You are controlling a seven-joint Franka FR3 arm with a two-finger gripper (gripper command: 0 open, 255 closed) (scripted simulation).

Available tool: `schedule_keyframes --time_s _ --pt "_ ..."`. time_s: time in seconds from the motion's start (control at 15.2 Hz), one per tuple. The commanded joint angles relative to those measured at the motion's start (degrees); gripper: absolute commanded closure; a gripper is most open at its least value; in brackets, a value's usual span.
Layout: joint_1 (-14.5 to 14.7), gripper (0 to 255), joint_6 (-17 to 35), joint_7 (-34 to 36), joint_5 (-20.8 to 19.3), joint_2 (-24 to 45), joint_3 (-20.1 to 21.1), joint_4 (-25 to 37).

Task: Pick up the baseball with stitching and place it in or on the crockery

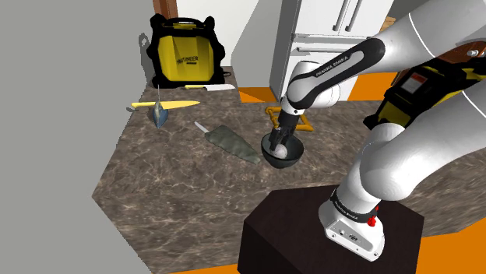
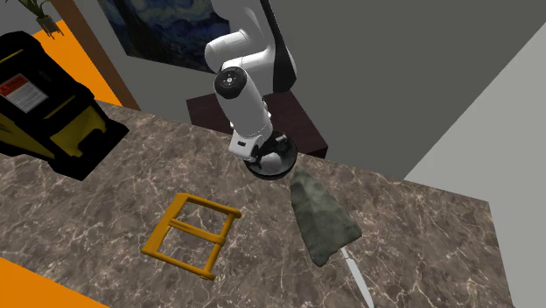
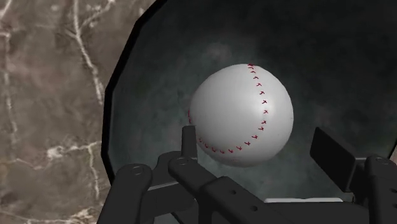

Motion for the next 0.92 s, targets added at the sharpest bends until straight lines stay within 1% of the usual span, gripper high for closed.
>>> schedule_keyframes --time_s 0.0,0.4,0.46,0.86 --pt "0.2 255 -0.2 0.0 0.2 0.3 0.1 -0.5" --pt "0.0 255 -0.8 0.7 -0.1 -0.7 0.6 -0.9" --pt "0.1 255 -0.3 0.0 0.1 0.2 0.0 -0.5" --pt "-1.7 255 -6.9 2.7 -1.9 -5.0 1.9 1.1"
